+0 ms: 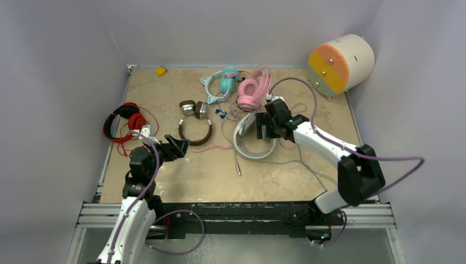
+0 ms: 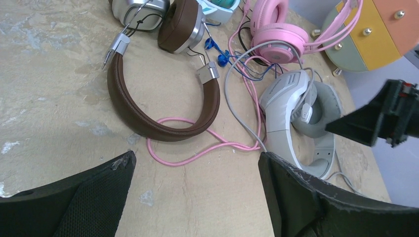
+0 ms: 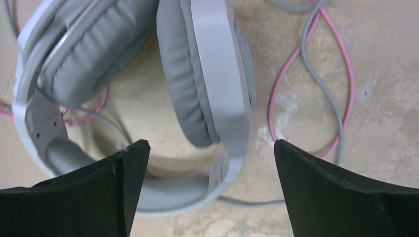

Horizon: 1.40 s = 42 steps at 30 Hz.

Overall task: Wrap the headphones
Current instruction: Pick up the headphones from the center of the board.

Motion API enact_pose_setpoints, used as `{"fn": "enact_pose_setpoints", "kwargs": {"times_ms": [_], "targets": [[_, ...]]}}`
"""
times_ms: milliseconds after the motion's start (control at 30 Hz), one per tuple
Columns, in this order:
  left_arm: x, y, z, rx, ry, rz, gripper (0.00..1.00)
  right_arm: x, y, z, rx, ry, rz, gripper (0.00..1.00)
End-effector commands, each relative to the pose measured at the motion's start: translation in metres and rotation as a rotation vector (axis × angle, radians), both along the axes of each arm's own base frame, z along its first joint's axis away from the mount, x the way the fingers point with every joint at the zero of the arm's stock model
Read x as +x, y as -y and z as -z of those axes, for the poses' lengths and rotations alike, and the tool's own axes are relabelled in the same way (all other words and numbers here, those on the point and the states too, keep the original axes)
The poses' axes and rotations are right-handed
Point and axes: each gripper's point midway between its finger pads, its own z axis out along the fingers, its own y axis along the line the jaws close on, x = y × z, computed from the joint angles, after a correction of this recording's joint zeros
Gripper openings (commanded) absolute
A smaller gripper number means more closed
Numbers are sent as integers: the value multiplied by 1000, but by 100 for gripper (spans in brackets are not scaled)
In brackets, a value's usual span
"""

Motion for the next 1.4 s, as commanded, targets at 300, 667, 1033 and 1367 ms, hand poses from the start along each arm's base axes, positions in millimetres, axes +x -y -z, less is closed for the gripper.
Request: {"fn": "enact_pose_setpoints", "kwargs": {"times_ms": [300, 667, 1033, 1367], "targets": [[1, 4, -9, 13, 56, 30, 94, 53, -8, 34, 9, -107, 66, 62], [1, 6, -9, 9, 58, 43, 93, 25, 82, -123, 10, 301, 339, 41], [-6, 24, -15, -8, 102, 161, 89, -60, 177, -252, 72, 663, 663, 38], [-29, 84, -8, -42, -103, 337, 82, -81, 158, -239, 140, 623, 505, 38]]}}
